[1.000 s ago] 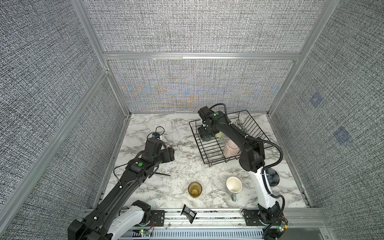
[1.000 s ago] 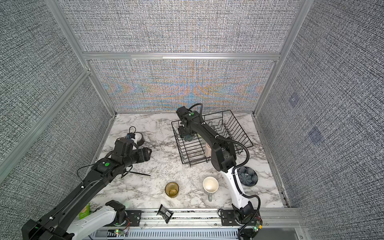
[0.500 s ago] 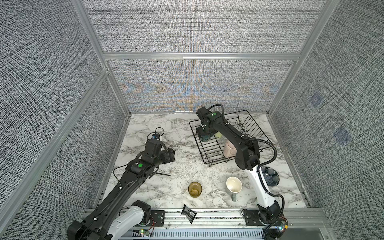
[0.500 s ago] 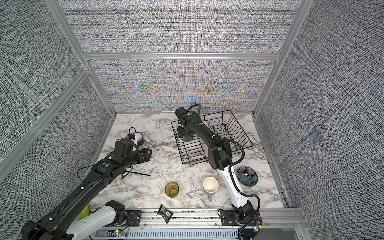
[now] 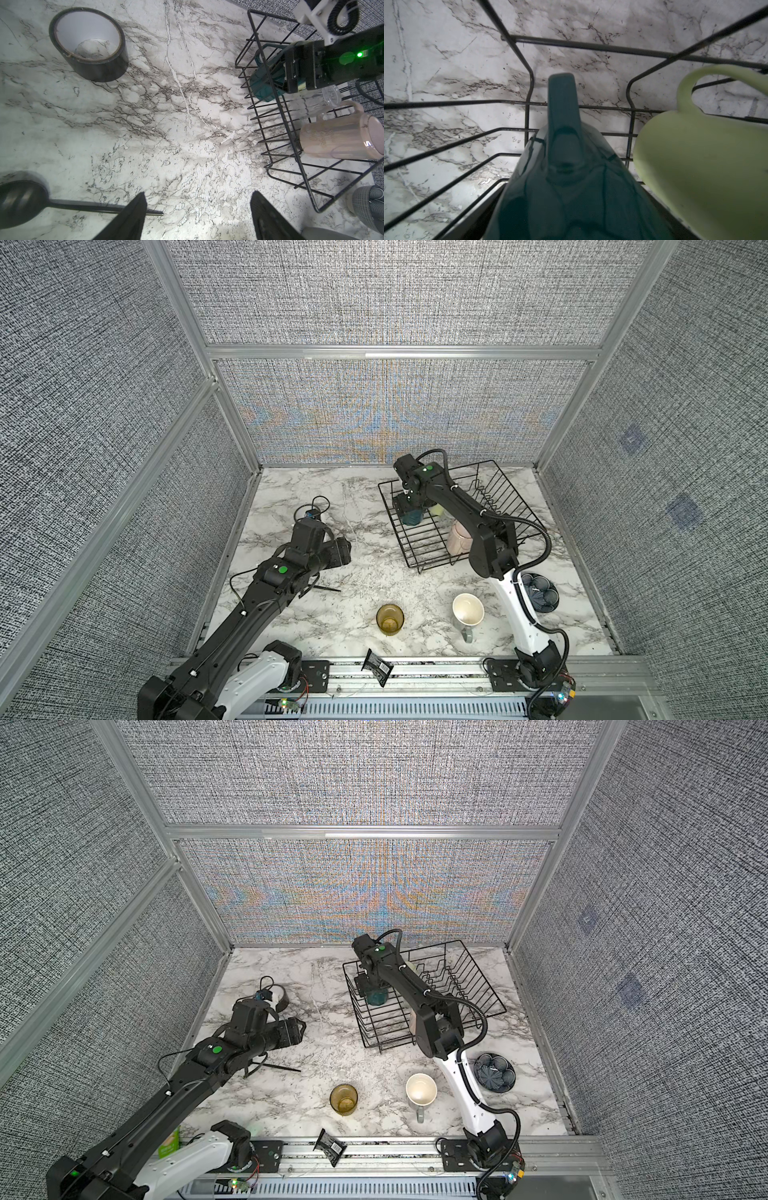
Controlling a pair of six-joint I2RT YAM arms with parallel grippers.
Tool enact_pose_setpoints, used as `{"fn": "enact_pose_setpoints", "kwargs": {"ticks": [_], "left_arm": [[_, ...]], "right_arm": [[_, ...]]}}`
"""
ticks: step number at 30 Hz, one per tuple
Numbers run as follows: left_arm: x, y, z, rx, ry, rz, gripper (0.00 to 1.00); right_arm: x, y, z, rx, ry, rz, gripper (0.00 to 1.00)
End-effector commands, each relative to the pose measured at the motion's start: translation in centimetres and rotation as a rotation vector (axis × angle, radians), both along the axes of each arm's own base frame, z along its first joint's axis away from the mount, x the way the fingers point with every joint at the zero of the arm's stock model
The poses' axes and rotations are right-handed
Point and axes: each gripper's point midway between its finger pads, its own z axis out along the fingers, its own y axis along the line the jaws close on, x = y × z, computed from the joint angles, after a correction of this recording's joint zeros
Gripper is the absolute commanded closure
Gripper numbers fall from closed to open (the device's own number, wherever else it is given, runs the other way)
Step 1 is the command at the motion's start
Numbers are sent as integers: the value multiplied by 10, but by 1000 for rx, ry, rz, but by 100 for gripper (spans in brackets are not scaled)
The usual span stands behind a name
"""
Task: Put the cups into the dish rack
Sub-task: 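Lower the dark green mug into the rack with the right gripper, then release the mug and raise the right gripper while the left reaches to the amber glass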
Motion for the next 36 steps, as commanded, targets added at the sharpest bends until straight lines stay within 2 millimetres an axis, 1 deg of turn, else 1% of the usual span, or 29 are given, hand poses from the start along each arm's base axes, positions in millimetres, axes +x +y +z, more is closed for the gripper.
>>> {"fn": "enact_pose_setpoints", "kwargs": {"ticks": [1, 7, 11, 16, 21, 22, 24, 26, 27, 28, 32, 36], "left_arm": [[3, -4, 3, -21, -7, -2, 21], [4, -8, 0, -32, 4, -12, 21], [5, -11, -2, -48, 7, -16, 21], [4, -14, -2, -66, 14, -24, 21], [1, -29, 3, -115, 8, -106, 21], [-1, -37, 4, -144, 6, -144, 21], [-6, -59, 10, -223, -9, -263, 22], [-12, -71, 10, -254, 16, -322, 23], [-15, -74, 10, -248, 28, -344, 23], [-18, -77, 8, -235, 37, -363, 23], [-31, -85, 4, -202, 57, -433, 23], [-50, -93, -3, -155, 96, -510, 25]], "right_arm": [[6, 1, 6, 3, -34, 8, 8], [8, 5, 7, 25, -51, 16, 13], [9, 1, 6, 12, -63, -1, 14], [17, 3, 9, 18, -98, -11, 16], [20, 5, 16, 31, -117, -14, 16], [19, 5, 18, 33, -118, -16, 14], [18, 6, 20, 38, -125, -13, 11], [16, 6, 26, 40, -136, -7, 8], [14, 7, 29, 43, -134, -3, 3], [10, 6, 34, 47, -130, -3, 1], [0, 8, 52, 90, -139, 8, 1], [-12, 0, 83, 120, -179, 3, 1]]}}
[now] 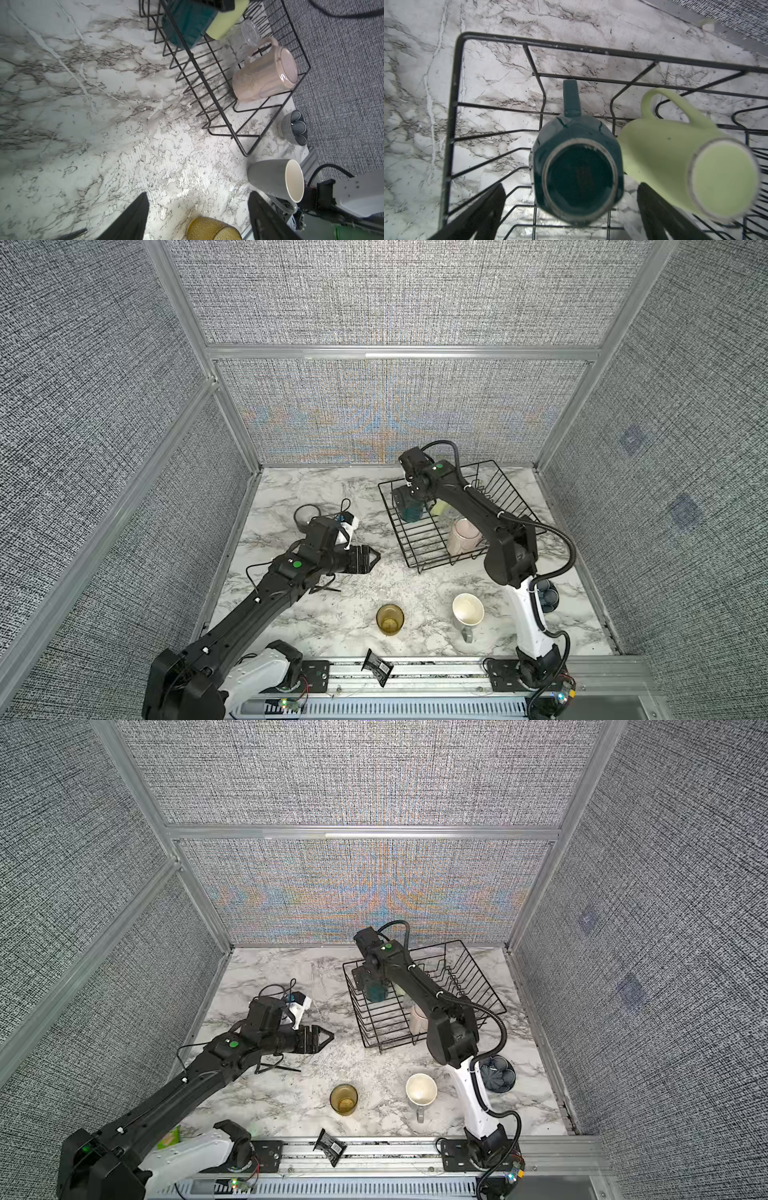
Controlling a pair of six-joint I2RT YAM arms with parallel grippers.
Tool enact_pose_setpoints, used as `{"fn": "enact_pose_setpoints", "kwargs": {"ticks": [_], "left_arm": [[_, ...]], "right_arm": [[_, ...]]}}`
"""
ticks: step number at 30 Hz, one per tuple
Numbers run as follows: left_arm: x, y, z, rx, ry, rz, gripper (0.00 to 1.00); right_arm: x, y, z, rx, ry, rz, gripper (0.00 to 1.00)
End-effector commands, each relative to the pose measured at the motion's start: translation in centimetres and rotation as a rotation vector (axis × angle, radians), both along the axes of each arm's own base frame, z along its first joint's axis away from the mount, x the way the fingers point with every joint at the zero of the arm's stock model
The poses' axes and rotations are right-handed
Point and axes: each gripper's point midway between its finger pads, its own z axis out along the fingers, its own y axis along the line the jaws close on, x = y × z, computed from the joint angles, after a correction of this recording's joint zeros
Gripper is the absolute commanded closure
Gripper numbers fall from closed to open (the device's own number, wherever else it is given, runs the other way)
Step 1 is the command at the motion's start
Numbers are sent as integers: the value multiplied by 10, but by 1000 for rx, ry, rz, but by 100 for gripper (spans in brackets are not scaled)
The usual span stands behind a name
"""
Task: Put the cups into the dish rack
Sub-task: 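Release the mug and raise the right gripper while the left reaches to the amber glass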
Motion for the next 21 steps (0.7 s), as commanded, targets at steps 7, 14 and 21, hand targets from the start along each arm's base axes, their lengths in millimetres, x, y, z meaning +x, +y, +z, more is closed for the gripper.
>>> {"fn": "enact_pose_setpoints", "kwargs": {"ticks": [7, 14, 21], "left_arm": [[-47, -18, -20, 114, 81, -175, 28], [-75, -12, -42, 189, 172, -170, 31], [-98, -17, -74, 275, 259, -220, 37]], "right_arm": [[-21, -22, 75, 80, -209, -19, 1], [-37, -66, 121, 72, -500, -98, 1], [-49, -99, 129, 109, -585, -180, 1]]}}
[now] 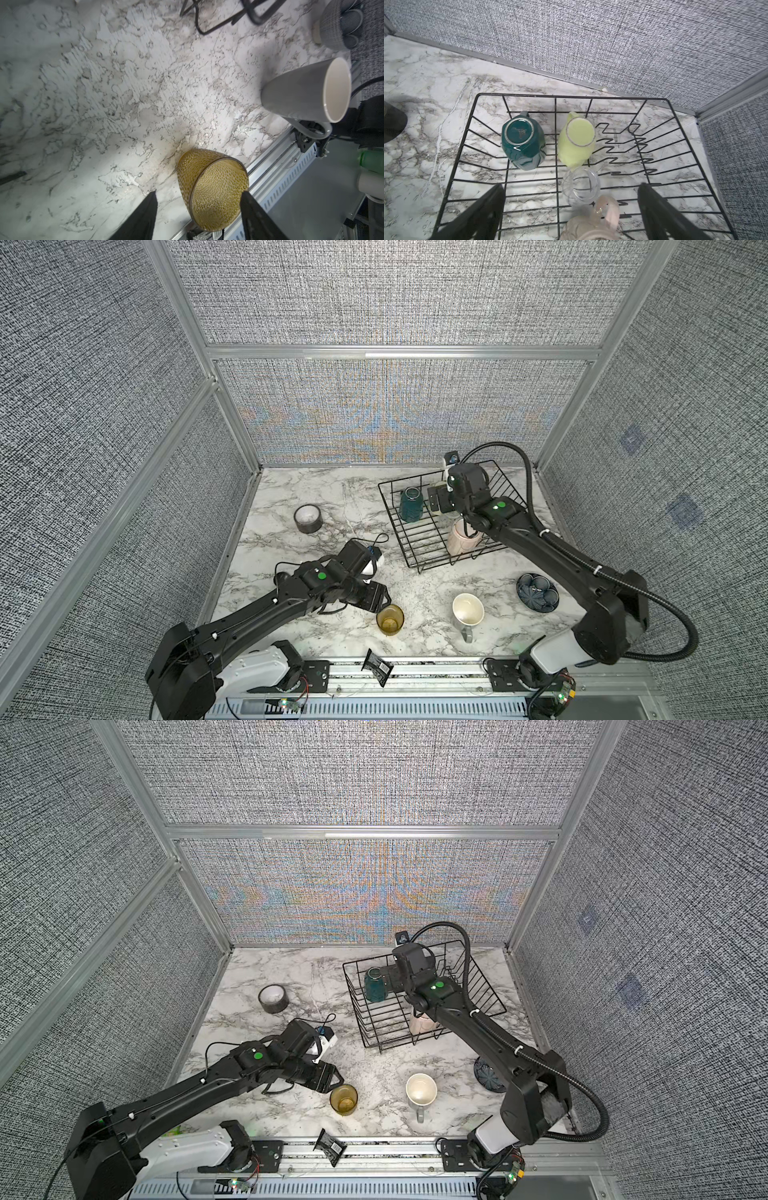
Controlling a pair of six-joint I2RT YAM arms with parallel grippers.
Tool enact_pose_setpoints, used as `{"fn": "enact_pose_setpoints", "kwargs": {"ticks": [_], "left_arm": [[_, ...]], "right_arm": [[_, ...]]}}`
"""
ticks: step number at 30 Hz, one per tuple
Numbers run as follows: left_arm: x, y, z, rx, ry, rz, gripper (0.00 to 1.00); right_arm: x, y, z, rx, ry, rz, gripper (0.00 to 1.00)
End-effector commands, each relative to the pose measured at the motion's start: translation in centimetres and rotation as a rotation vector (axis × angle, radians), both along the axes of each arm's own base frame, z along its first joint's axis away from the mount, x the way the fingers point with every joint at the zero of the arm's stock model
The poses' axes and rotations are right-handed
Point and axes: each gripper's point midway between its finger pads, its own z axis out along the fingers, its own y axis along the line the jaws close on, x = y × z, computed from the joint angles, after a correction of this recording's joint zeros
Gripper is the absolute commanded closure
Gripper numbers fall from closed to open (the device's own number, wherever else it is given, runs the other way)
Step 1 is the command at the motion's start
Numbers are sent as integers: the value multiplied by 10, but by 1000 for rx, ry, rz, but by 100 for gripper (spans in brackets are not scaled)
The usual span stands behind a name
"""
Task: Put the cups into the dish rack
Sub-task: 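Release the mug and raise the right gripper while the left reaches to the amber glass, then grasp the amber dimpled glass with the left gripper and lift it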
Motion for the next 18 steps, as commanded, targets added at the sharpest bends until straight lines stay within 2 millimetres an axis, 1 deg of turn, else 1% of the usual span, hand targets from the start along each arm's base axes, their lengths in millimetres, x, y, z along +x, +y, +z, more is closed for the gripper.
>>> {"fn": "enact_pose_setpoints", "kwargs": {"ticks": [1, 4, 8, 9, 11, 14, 16, 17, 18], "left_arm": [[-9, 3, -16, 63, 36, -5, 38], [-14, 3, -26, 122, 37, -22, 38], [-18, -1, -38, 158, 42, -43, 39], [-17, 0, -41, 172, 39, -41, 42], [-17, 0, -47, 187, 48, -41, 55], [-19, -3, -53, 187, 66, -52, 79], [-19, -1, -56, 216, 76, -50, 95], [-18, -2, -56, 224, 80, -53, 100], [-18, -3, -54, 224, 81, -57, 100]], "right_arm": [[9, -9, 14, 42, -74, -48, 1], [7, -11, 11, 54, -49, -37, 1], [3, -7, 10, 87, -64, -6, 1], [3, -6, 11, 95, -71, -3, 1], [1, -8, 12, 101, -68, -8, 1], [-2, -8, 11, 108, -73, -2, 1], [-2, -9, 11, 107, -87, -1, 1], [-3, -10, 10, 103, -85, -6, 1], [-4, -12, 8, 97, -81, -13, 1]]}}
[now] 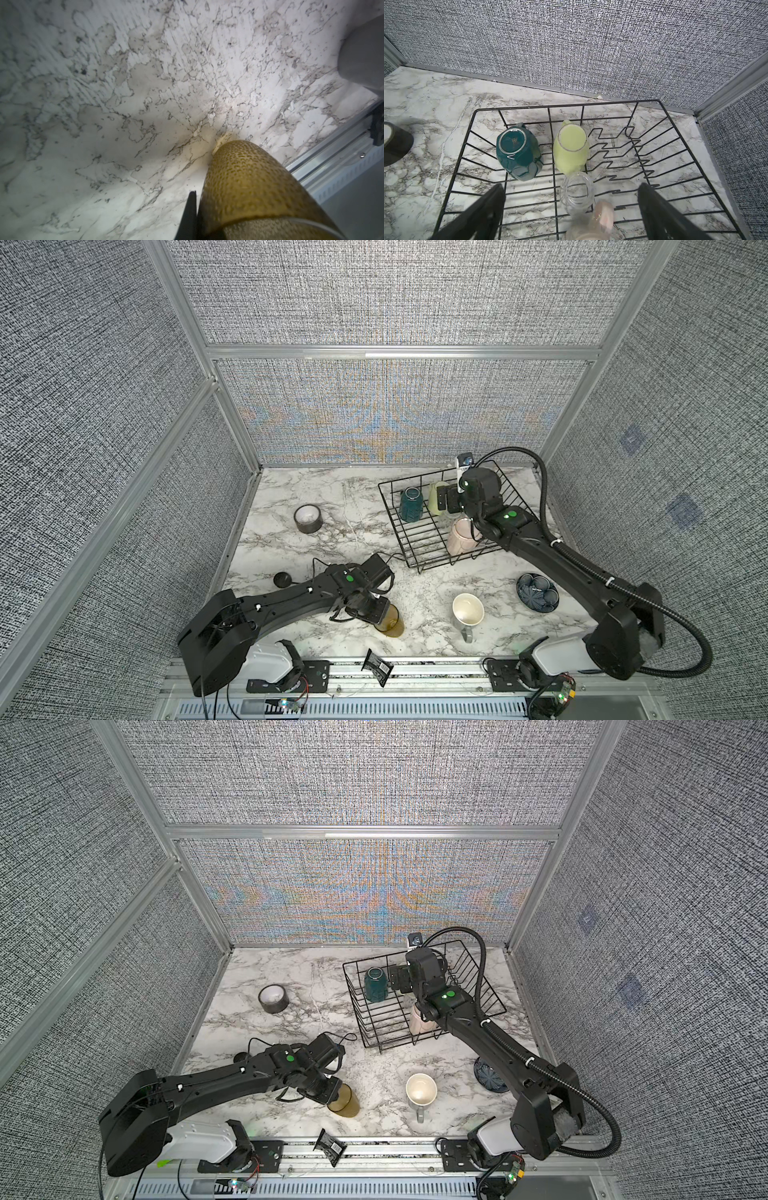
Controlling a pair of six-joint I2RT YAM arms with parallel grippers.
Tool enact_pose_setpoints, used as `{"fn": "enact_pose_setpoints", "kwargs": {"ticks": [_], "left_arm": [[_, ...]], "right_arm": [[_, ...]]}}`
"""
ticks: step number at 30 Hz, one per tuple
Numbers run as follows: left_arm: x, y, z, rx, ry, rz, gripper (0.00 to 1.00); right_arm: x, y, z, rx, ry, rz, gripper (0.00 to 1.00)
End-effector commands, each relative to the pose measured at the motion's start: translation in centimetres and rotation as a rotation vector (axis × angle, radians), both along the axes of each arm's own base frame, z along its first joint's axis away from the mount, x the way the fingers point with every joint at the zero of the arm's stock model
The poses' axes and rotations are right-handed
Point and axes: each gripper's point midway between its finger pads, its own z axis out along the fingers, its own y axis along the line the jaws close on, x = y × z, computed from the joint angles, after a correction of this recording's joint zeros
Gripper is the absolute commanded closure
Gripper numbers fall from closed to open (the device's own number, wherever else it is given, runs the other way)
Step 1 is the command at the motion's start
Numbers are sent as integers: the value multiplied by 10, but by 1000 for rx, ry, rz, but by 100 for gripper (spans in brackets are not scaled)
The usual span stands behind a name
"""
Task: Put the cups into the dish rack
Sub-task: 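Grasp the amber dimpled glass with the left gripper and lift it, then carry the amber glass toward the right gripper while the right approaches it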
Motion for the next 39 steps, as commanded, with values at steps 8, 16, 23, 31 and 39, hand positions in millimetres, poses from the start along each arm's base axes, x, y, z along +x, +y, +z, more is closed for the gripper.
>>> {"fn": "enact_pose_setpoints", "kwargs": {"ticks": [8, 16, 23, 31, 39], "left_arm": [[4, -7, 43, -91, -62, -16, 100], [24, -27, 127, -500, -15, 37, 100], [41, -31, 191, -818, 69, 26, 100], [52, -33, 205, -936, 166, 31, 100], [53, -37, 221, -1010, 164, -9, 100]], "right_arm": [[-14, -6, -8, 27, 16, 0, 1], [-60, 67, 10, 126, -86, 543, 1], [-137, 95, 41, 162, -451, 959, 1], [-200, 106, 25, 62, -642, 1295, 1], [-233, 119, -1, -4, -613, 1519, 1]]}}
